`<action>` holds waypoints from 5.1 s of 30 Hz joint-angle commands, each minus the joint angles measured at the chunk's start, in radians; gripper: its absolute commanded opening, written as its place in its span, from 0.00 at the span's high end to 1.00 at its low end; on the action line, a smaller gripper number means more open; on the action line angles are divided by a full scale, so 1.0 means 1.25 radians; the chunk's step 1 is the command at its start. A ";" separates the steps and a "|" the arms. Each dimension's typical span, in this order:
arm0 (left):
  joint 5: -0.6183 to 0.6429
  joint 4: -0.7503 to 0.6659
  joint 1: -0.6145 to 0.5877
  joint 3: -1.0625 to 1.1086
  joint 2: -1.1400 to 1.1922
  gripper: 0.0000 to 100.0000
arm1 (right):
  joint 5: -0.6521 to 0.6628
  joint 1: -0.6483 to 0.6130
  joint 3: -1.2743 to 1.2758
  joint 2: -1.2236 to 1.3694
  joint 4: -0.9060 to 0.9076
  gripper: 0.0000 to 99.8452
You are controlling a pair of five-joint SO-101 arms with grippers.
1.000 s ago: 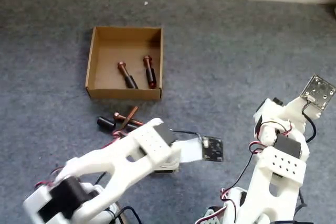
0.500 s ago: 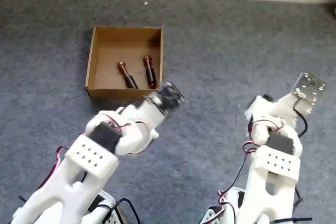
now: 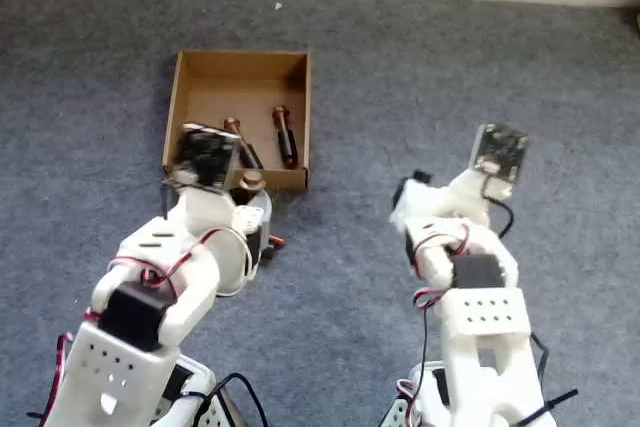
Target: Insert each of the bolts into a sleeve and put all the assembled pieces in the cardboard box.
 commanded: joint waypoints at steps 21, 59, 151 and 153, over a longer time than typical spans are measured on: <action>0.162 -0.258 -0.001 0.125 -0.268 0.99 | 0.405 -0.436 0.370 -0.596 -0.111 1.00; 0.167 -0.237 0.163 0.240 -0.290 0.99 | 0.449 -0.474 0.444 -0.753 -0.134 1.00; -0.134 -0.049 -0.635 0.514 -0.292 0.84 | 0.572 -0.614 -0.412 0.504 0.225 0.83; -0.134 -0.049 -0.634 0.515 -0.292 0.84 | 0.578 -0.616 -0.417 0.555 0.224 0.83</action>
